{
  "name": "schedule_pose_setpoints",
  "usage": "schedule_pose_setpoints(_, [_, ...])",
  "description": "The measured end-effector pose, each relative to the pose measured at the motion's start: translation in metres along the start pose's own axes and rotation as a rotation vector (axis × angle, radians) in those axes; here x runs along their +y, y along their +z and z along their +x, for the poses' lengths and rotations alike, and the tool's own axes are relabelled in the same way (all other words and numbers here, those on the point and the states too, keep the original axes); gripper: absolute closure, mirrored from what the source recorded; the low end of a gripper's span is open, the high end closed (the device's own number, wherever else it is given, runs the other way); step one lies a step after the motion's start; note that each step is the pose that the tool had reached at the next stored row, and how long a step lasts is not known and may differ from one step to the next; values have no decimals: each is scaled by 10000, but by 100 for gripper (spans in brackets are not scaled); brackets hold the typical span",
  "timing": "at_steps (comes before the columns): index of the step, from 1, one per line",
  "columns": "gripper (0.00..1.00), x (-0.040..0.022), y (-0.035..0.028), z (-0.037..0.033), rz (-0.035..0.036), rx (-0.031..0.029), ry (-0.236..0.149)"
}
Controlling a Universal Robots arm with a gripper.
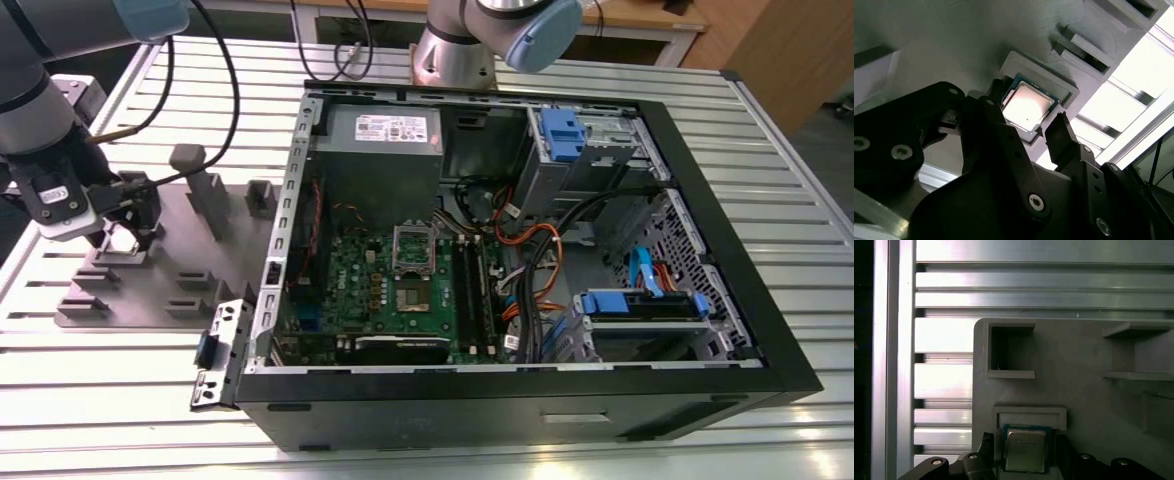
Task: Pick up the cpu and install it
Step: 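Pick up the cpu and move it towards the insertion slot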
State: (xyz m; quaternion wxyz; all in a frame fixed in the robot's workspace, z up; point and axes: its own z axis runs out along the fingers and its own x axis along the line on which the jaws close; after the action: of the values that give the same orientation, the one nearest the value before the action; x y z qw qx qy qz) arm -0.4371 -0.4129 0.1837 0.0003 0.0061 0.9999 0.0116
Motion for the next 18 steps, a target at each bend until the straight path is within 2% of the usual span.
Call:
schedule_pose_setpoints(8, [39,1,0,-1,-1,-3,0])
schedule_pose_setpoints(10, [40,0,0,-1,0,-3,0])
schedule_pose_setpoints(11, [47,0,0,-1,0,-3,0])
schedule_pose_setpoints(18, [47,1,-9,0,1,-3,0])
